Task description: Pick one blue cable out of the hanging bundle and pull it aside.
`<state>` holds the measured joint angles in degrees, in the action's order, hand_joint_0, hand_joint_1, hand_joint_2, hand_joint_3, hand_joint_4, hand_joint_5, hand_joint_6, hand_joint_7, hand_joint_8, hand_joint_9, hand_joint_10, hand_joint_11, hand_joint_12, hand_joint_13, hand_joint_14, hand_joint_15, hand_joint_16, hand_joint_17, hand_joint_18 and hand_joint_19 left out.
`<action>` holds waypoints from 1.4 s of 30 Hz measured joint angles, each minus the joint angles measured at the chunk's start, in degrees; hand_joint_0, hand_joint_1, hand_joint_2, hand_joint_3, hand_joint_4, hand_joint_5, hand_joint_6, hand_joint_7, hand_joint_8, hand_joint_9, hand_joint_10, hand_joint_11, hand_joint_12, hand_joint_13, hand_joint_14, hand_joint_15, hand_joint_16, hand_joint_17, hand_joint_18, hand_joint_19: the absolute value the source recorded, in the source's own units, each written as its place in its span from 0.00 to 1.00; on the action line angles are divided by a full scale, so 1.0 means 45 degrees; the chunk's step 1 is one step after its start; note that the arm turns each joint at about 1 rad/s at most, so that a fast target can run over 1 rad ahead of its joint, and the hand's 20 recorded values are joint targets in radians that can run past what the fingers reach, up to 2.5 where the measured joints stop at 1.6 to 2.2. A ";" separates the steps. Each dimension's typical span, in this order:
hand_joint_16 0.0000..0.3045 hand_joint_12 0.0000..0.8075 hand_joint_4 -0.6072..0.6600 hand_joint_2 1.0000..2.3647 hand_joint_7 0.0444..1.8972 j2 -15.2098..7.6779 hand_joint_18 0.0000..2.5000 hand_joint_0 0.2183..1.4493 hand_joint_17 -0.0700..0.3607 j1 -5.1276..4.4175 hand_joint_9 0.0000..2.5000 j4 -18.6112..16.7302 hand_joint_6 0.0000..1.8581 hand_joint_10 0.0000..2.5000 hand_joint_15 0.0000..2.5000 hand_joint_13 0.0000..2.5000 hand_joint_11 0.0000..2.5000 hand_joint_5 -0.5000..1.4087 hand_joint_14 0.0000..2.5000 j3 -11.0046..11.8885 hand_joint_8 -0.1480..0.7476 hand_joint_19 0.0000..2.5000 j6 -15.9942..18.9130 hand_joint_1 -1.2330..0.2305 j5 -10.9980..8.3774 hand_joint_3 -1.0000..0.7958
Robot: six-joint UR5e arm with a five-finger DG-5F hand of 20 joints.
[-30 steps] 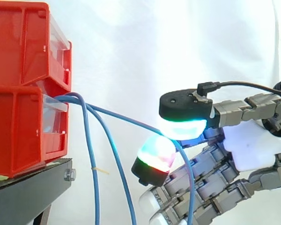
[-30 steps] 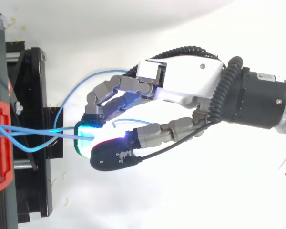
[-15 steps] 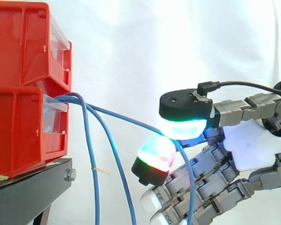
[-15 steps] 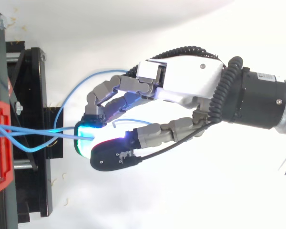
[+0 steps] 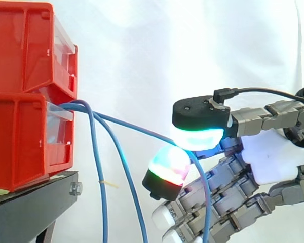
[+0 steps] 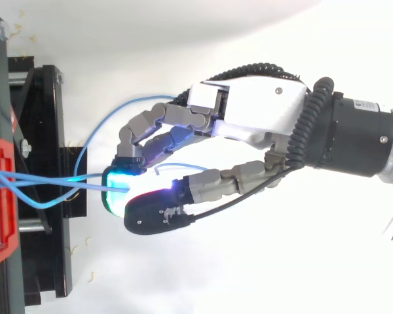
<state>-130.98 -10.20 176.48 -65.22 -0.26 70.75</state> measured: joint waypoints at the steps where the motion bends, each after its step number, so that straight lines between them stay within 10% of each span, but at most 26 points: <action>1: 0.26 0.61 0.40 0.12 0.54 -0.0004 0.15 0.25 0.57 0.0000 0.28 0.0000 0.46 0.00 0.13 0.21 0.06 0.25 0.01 -0.0004 0.49 0.15 0.0000 0.28 0.0000 0.58; 42: 0.26 0.61 0.40 0.11 0.54 0.0000 0.15 0.25 0.57 0.0001 0.29 0.0000 0.46 0.00 0.13 0.21 0.06 0.25 0.01 -0.0017 0.48 0.15 0.0000 0.28 -0.0001 0.58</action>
<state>-130.98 -10.19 176.48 -65.30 -0.26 70.75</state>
